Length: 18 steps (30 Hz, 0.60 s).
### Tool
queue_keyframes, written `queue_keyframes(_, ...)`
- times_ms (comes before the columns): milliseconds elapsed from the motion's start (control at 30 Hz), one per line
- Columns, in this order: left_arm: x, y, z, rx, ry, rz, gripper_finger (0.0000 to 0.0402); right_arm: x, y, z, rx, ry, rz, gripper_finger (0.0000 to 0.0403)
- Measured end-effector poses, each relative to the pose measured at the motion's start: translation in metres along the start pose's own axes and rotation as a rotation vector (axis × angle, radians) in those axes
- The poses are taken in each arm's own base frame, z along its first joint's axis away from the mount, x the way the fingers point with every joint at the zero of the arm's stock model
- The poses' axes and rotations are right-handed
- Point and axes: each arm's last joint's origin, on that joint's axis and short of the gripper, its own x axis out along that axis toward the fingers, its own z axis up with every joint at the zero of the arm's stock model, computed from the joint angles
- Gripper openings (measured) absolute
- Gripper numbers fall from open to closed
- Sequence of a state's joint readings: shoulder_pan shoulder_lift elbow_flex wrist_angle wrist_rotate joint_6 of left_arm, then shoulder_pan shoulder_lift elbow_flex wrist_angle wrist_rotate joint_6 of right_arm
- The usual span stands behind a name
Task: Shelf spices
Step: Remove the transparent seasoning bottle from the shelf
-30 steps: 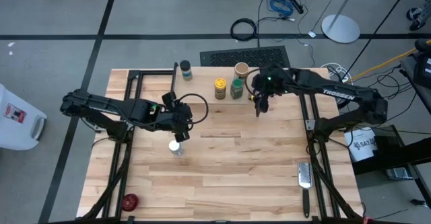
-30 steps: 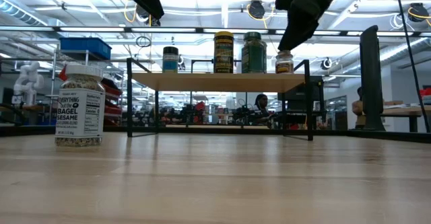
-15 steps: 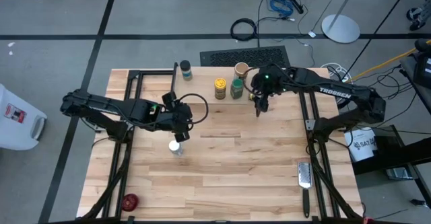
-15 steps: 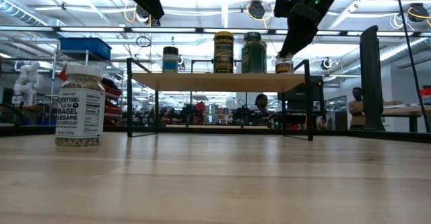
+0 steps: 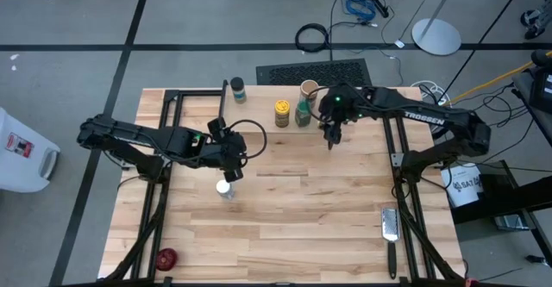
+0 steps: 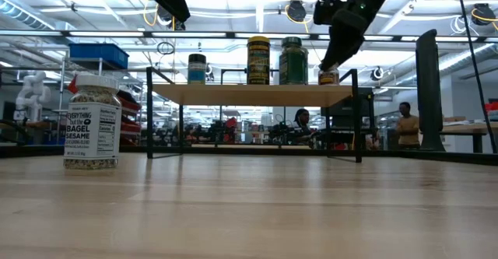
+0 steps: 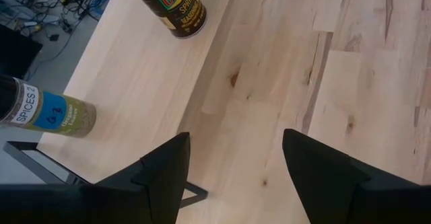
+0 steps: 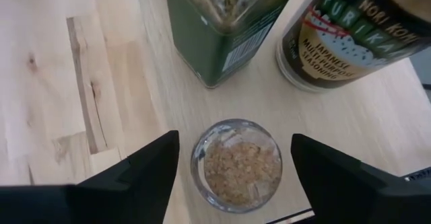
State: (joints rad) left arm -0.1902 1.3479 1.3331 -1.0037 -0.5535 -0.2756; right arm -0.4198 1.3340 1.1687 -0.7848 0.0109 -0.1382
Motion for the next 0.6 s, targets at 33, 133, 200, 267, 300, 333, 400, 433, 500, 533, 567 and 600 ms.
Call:
queue_keyframes(33,0.0001,0.0000,-0.0001,0.000,0.000,0.000,0.0247,-0.0005,0.0000,0.0000,0.008,-0.002,0.000,0.0263)
queue_keyframes(133,0.0001,0.0000,-0.0001,-0.001,0.000,0.000,0.0247,-0.0018,0.0001,0.0000,0.027,-0.007,0.003,0.0247)
queue_keyframes(200,0.0000,0.0000,-0.0001,-0.002,0.000,0.000,0.0247,-0.0020,0.0003,-0.0002,0.029,-0.006,0.008,0.0236)
queue_keyframes(267,0.0001,0.0000,-0.0001,-0.003,0.000,0.000,0.0247,-0.0020,0.0004,-0.0005,0.029,-0.003,0.009,0.0223)
queue_keyframes(300,0.0000,0.0000,0.0000,-0.003,0.000,0.000,0.0247,-0.0020,0.0003,-0.0005,0.031,-0.003,0.010,0.0216)
queue_keyframes(333,0.0001,0.0000,-0.0001,-0.003,0.000,0.000,0.0247,-0.0020,0.0003,-0.0005,0.036,-0.003,0.009,0.0208)
queue_keyframes(400,0.0000,0.0000,-0.0001,-0.002,0.000,0.000,0.0247,-0.0020,0.0003,-0.0005,0.044,-0.003,0.009,0.0193)
queue_keyframes(433,0.0001,0.0000,-0.0001,-0.002,0.000,0.000,0.0247,-0.0020,0.0003,-0.0004,0.044,-0.004,0.010,0.0185)
queue_keyframes(500,0.0001,0.0000,-0.0001,-0.002,0.000,0.000,0.0247,-0.0020,0.0004,-0.0004,0.044,-0.004,0.010,0.0171)
queue_keyframes(533,0.0001,0.0000,-0.0001,-0.002,0.000,0.000,0.0247,-0.0020,0.0004,-0.0004,0.045,-0.004,0.010,0.0166)
queue_keyframes(567,0.0001,0.0000,-0.0001,-0.002,0.000,0.000,0.0247,-0.0021,0.0004,-0.0004,0.047,-0.004,0.010,0.0162)
queue_keyframes(600,0.0001,0.0000,-0.0001,-0.002,0.000,0.000,0.0247,-0.0021,0.0004,-0.0004,0.048,-0.004,0.010,0.0162)
